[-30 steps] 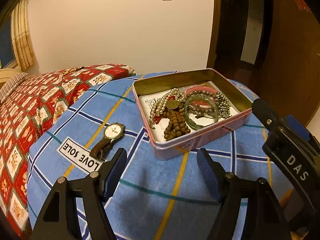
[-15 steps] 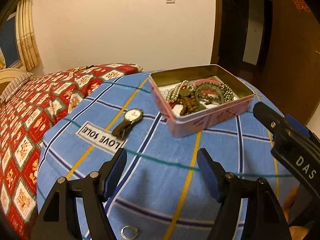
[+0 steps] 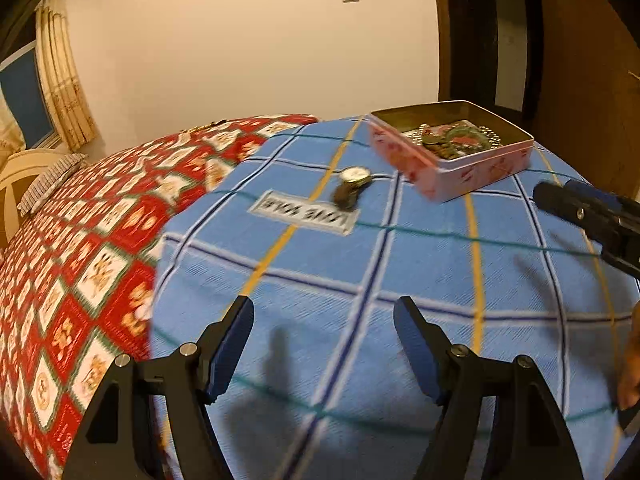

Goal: Organize jewelry
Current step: 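Move both tools back toward the wristwatch and silver ring, then grasp the silver ring with the right tool while the left tool grasps the wristwatch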

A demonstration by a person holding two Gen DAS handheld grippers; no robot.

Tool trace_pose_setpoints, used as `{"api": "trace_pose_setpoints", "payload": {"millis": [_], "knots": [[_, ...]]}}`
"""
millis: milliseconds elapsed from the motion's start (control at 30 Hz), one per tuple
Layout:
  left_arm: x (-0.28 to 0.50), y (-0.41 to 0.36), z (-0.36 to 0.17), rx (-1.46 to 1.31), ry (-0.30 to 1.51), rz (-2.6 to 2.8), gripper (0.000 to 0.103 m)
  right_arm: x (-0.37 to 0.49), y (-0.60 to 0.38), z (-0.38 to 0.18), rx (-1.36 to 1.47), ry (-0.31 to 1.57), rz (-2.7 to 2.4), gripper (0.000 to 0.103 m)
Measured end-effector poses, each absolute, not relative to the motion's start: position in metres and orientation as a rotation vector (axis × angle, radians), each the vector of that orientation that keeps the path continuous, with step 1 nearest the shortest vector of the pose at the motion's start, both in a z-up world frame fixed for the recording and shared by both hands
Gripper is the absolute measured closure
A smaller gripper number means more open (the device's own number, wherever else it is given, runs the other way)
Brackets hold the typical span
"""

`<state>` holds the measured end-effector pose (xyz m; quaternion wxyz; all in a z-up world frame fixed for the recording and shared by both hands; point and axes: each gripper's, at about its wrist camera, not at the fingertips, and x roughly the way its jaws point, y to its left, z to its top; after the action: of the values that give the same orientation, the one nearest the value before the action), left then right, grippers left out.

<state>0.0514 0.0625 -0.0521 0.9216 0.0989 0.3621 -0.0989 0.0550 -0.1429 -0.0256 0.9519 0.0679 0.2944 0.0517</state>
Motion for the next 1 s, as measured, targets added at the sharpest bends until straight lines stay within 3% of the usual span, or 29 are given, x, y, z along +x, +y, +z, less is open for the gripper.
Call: {"api": "trace_pose_setpoints", "payload": {"millis": [200,433,667,800,1000], "knots": [[0.038,0.094,-0.05,0.189,0.711,-0.245,0.03,0.056,-0.104,-0.039,0.084,0.718,0.3,0.039],[0.043,0.107,-0.06,0.163,0.742,-0.195,0.03,0.053,-0.063,-0.047,0.001,0.786,0.441,0.042],[0.043,0.112,-0.055,0.148,0.724,-0.186,0.03,0.065,-0.015,-0.071,-0.129,0.931,0.538,0.058],[0.044,0.115,-0.055,0.139,0.725,-0.182,0.03,0.065,-0.009,-0.073,-0.151,0.93,0.55,0.062],[0.045,0.117,-0.055,0.134,0.728,-0.173,0.03,0.064,-0.01,-0.074,-0.172,0.924,0.532,0.078]]}}
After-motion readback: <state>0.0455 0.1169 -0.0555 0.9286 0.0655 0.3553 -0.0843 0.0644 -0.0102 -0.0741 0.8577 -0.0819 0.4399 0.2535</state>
